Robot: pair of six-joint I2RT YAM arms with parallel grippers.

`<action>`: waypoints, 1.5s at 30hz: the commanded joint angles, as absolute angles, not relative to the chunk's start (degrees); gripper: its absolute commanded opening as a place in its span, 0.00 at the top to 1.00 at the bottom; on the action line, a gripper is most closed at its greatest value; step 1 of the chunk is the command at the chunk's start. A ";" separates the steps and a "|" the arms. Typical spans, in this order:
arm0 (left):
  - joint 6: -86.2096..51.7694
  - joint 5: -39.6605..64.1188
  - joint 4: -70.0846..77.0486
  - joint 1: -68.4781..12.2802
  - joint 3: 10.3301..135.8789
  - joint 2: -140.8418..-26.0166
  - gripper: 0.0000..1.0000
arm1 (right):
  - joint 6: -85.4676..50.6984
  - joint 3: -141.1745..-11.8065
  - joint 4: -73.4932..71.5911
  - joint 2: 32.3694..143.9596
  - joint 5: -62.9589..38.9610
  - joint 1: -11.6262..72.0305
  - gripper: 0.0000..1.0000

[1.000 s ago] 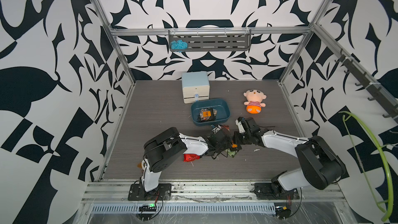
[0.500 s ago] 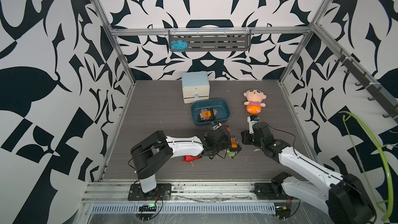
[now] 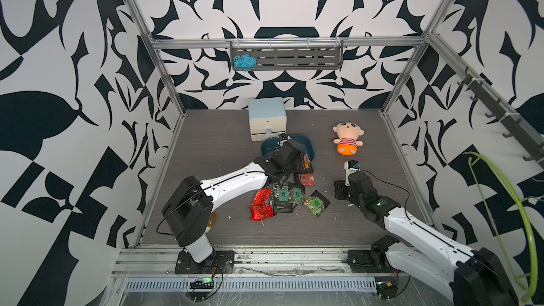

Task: Put the tea bags into the storage box
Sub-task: Place the tea bag in the storage box.

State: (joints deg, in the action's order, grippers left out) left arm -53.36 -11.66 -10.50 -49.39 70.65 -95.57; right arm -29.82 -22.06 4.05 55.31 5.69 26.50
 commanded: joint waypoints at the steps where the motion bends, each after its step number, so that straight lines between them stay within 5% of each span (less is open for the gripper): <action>1: -49.71 -9.26 -13.08 -45.77 73.73 -98.67 1.00 | -29.27 -23.61 1.45 57.09 4.68 26.71 0.77; 21: -41.68 -11.50 -22.75 -39.38 91.10 -116.33 0.99 | -29.24 -24.34 0.08 63.10 4.39 26.72 0.77; 29: -41.15 -21.97 -28.93 -39.38 88.70 -111.39 0.55 | -30.52 -26.78 4.61 64.15 6.34 26.72 0.77; 36: -42.15 -22.71 -27.78 -41.24 77.99 -96.83 0.54 | -31.63 -32.13 17.15 62.20 2.97 26.68 0.72; 45: -46.22 -3.21 -15.08 -53.54 63.23 -86.70 0.67 | -34.00 -30.15 26.03 53.71 -11.07 26.89 0.58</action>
State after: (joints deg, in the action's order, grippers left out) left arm -44.01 -11.84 -19.44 -50.98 66.92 -86.61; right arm -32.32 -30.63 21.98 57.28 -5.52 26.52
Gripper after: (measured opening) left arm 0.348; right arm 0.412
